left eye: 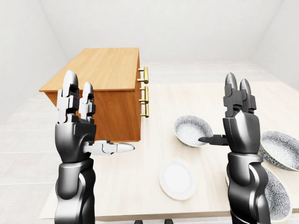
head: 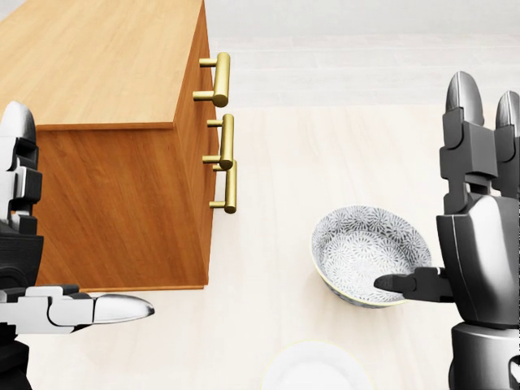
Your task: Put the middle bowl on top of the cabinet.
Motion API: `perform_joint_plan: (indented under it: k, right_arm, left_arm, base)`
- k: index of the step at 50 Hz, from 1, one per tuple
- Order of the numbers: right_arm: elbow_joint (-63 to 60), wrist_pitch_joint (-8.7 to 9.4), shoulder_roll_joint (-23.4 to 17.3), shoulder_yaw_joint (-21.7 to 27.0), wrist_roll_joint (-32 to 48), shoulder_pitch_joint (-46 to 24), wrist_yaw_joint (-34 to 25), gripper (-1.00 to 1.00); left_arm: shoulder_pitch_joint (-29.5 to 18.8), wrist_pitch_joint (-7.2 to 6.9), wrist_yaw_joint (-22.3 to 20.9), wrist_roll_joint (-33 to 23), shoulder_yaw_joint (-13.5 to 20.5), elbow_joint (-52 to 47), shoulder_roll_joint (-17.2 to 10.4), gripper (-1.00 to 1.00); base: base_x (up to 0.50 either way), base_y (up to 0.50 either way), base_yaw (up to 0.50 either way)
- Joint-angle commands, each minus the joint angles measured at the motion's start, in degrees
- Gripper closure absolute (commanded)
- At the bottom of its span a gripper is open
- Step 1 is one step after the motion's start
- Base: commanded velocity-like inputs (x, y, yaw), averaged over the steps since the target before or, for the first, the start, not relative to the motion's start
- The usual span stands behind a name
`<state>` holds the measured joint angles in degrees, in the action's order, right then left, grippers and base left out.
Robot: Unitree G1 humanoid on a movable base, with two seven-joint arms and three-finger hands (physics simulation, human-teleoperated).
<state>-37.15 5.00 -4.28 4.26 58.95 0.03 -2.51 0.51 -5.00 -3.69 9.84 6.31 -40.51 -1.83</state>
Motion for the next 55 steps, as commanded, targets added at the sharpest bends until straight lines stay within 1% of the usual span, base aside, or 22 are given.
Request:
perform_joint_plan:
  k: [1,2,4,7,11,13,14,15,17,24,25,26,29,30,35,40,47,48,50,55]
  right_arm:
    - [0.28,0.0,0.26,-0.22,7.45,0.01,-0.87,-1.0]
    - [0.08,0.0,-0.07,-0.46,9.59,0.01,-0.95,-1.0]
    - [0.52,0.0,0.3,-0.04,9.62,-0.09,-1.06,-1.0]
    - [0.74,0.0,-0.13,0.16,12.17,0.1,-0.75,-1.0]
    - [0.55,0.0,-0.41,0.17,15.49,0.05,-1.01,-1.0]
    - [0.66,0.0,0.17,0.42,14.83,0.04,-0.83,-1.0]
    - [0.72,0.0,-0.54,0.19,16.99,0.22,-0.04,-1.0]
    - [0.74,0.0,-0.02,0.35,16.5,0.22,-0.28,-1.0]
    - [0.31,0.0,-0.32,0.36,18.62,0.16,-0.47,-1.0]
    - [-0.64,0.0,0.31,0.73,20.14,-0.28,-1.28,-1.0]
    - [-0.72,0.0,0.2,0.7,20.85,-0.28,-1.27,-1.0]
    - [-1.0,0.0,-1.01,0.28,24.75,-0.13,-0.7,-1.0]
    - [-0.4,0.0,-0.9,0.88,26.82,-0.2,-0.65,-1.0]
    - [0.25,0.0,-0.51,1.28,25.93,0.39,0.54,-1.0]
    - [0.25,0.0,-0.19,1.64,26.81,0.39,0.26,-1.0]
    - [0.38,0.0,-0.26,2.73,25.76,-0.04,-0.6,-1.0]
    - [1.03,0.0,-0.1,2.6,25.97,0.21,-0.02,-1.0]
    - [1.28,0.0,0.57,2.78,24.07,0.06,-0.29,-1.0]
    - [1.38,0.0,-0.02,2.62,25.44,-0.08,-0.27,-1.0]
    - [2.0,0.0,0.02,2.31,25.79,0.5,0.85,-1.0]
  left_arm:
    - [0.39,0.0,-0.34,0.5,0.01,0.14,0.05,-1.0]
    - [0.44,0.0,-0.44,0.46,-0.02,0.34,0.04,-1.0]
    - [0.37,0.0,-0.45,0.36,0.09,0.36,-0.11,-1.0]
    - [0.26,0.0,-0.67,1.3,0.61,0.1,0.01,-1.0]
    - [0.54,0.0,-0.6,1.02,0.49,0.29,0.0,-1.0]
    - [0.37,0.0,-0.45,1.04,0.44,-0.04,-0.04,-1.0]
    - [0.46,0.0,-0.49,1.03,0.37,-0.14,-0.02,-1.0]
    - [0.58,0.0,-0.57,0.89,0.28,-0.03,-0.04,-1.0]
    - [0.74,0.0,-0.69,0.82,0.28,0.35,-0.02,-1.0]
    - [0.78,0.0,-0.66,1.05,0.53,-0.03,-0.07,-1.0]
    - [0.7,0.0,-0.6,1.1,0.57,-0.29,-0.1,-1.0]
    - [0.37,0.0,-0.47,1.15,0.71,-0.44,-0.18,-1.0]
    - [0.23,0.0,-0.42,1.17,0.74,-0.36,-0.17,-1.0]
    - [0.39,0.0,-0.49,1.09,0.56,-0.28,-0.12,-1.0]
    - [0.19,0.0,-0.49,1.17,0.6,-0.2,-0.15,-1.0]
    - [0.18,0.0,-0.4,0.01,0.15,-0.53,-0.53,-1.0]
    - [0.26,0.0,-0.6,-0.13,0.47,-0.8,-0.29,-1.0]
    - [0.43,0.0,-1.27,0.52,0.4,-1.04,-0.27,-1.0]
    - [0.46,0.0,-1.29,0.4,0.21,-1.22,-0.25,-1.0]
    - [0.74,0.0,-1.61,-0.72,-0.52,-1.83,-0.43,-1.0]
  base:
    - [0.0,0.0,0.0]
    - [0.0,0.0,0.0]
    - [0.0,0.0,0.0]
    - [0.0,0.0,0.0]
    - [0.0,0.0,0.0]
    - [0.0,0.0,0.0]
    - [0.0,0.0,0.0]
    - [0.0,0.0,0.0]
    - [0.0,0.0,0.0]
    - [0.0,0.0,0.0]
    - [0.0,0.0,0.0]
    - [0.0,0.0,0.0]
    - [0.0,0.0,0.0]
    - [0.0,0.0,0.0]
    - [0.0,0.0,0.0]
    - [0.0,0.0,0.0]
    - [0.0,0.0,0.0]
    - [0.0,0.0,0.0]
    - [0.0,0.0,0.0]
    - [0.0,0.0,0.0]
